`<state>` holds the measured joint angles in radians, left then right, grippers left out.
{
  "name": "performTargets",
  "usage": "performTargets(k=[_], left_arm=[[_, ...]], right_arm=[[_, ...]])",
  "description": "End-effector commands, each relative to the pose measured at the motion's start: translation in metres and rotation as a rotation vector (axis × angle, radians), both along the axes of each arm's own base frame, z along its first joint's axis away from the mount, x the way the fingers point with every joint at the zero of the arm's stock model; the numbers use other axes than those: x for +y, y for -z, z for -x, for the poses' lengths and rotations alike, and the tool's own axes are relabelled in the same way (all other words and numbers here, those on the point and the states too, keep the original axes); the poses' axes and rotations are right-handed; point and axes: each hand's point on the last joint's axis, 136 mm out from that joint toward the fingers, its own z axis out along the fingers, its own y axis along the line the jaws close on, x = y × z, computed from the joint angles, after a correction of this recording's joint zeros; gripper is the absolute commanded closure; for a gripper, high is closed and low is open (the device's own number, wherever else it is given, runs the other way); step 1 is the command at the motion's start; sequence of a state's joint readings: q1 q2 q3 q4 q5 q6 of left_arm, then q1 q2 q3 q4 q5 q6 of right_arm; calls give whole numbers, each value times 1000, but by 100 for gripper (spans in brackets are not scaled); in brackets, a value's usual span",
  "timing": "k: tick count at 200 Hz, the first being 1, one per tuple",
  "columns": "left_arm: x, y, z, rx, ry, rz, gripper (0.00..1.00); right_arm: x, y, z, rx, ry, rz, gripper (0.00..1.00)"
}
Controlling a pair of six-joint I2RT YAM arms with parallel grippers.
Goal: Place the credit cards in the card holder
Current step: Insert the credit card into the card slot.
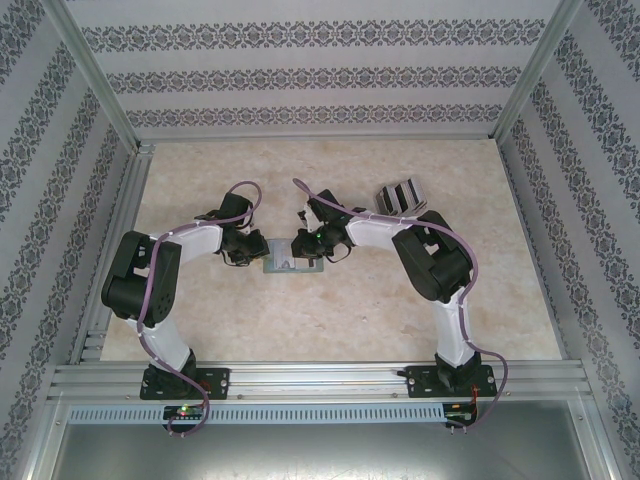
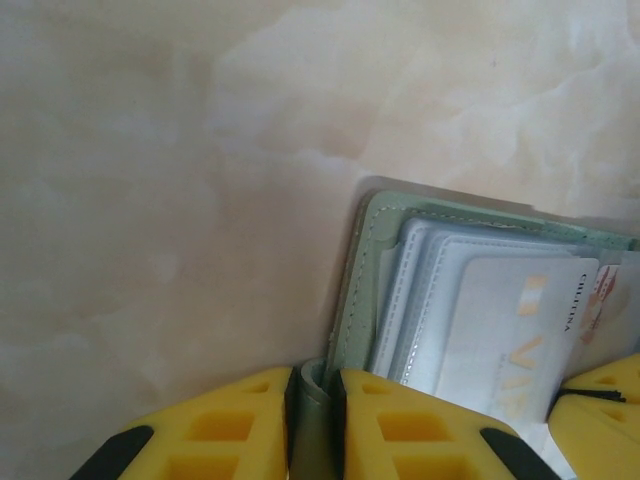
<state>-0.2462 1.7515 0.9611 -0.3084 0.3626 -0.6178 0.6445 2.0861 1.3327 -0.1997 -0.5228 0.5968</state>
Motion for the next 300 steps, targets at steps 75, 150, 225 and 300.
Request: performTargets(k=[75,150,225,300], left_arm=[[-1,-2,2,-7,-23,34,80],[-2,-5,2,-17,-26,44,80],[3,-18,4,-42,-24,17,79],[9,-37,2,-81,-6,-19,76]], right_arm=[[24,8,5,12,-70,8,85],[45,6,7,8,-112,-11,85],[50,-17,4,-24,-121,-52,84],[-10,-69,-16,-111,-14,-66,80]])
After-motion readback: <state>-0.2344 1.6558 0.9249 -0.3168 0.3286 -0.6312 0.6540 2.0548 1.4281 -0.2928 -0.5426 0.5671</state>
